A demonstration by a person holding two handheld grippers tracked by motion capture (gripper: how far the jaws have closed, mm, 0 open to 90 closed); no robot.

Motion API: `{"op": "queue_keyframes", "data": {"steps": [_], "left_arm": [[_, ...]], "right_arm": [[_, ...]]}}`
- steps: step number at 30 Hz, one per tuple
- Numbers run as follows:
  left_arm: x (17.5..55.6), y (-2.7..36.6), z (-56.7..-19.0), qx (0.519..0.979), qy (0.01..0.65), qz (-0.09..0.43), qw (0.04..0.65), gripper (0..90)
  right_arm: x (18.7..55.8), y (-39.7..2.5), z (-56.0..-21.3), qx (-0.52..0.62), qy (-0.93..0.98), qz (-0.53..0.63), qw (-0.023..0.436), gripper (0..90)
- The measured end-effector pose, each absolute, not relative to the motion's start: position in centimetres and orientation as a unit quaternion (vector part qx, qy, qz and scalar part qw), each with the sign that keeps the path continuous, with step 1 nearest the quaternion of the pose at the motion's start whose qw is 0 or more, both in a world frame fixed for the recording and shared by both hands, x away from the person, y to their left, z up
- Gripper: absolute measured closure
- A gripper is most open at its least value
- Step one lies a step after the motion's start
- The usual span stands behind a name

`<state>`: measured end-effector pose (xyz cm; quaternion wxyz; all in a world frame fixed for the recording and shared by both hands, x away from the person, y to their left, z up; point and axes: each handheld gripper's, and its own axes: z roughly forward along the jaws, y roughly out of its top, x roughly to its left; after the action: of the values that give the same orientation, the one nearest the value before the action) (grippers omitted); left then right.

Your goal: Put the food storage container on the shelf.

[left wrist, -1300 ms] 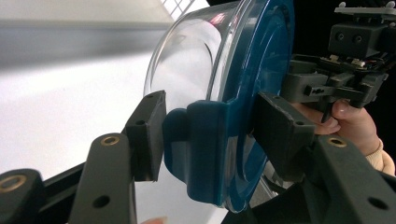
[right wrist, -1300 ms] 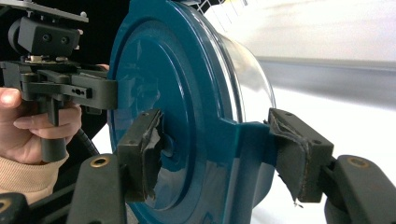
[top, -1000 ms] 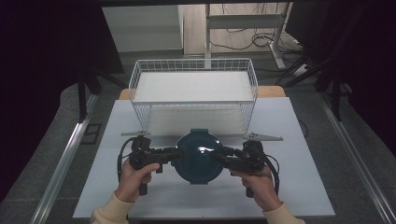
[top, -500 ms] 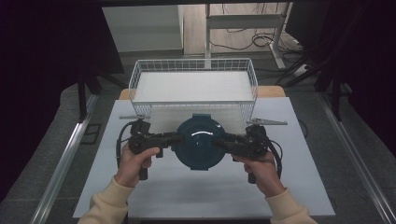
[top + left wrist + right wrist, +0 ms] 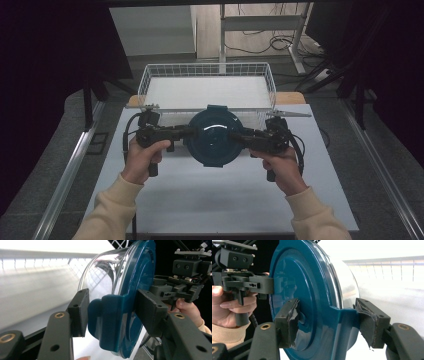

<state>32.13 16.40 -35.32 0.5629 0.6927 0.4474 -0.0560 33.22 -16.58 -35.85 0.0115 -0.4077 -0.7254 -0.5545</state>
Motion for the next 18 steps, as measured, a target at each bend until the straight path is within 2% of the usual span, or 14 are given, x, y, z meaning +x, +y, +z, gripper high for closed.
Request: {"op": "queue_keyframes", "data": {"steps": [18], "left_arm": [[35.7,17.2,-30.2,0.688,0.432,-0.037,0.581,45.2]], "right_arm": [[36.9,-15.6,-29.7,-0.384,-0.736,-0.557,-0.02,37.3]]}}
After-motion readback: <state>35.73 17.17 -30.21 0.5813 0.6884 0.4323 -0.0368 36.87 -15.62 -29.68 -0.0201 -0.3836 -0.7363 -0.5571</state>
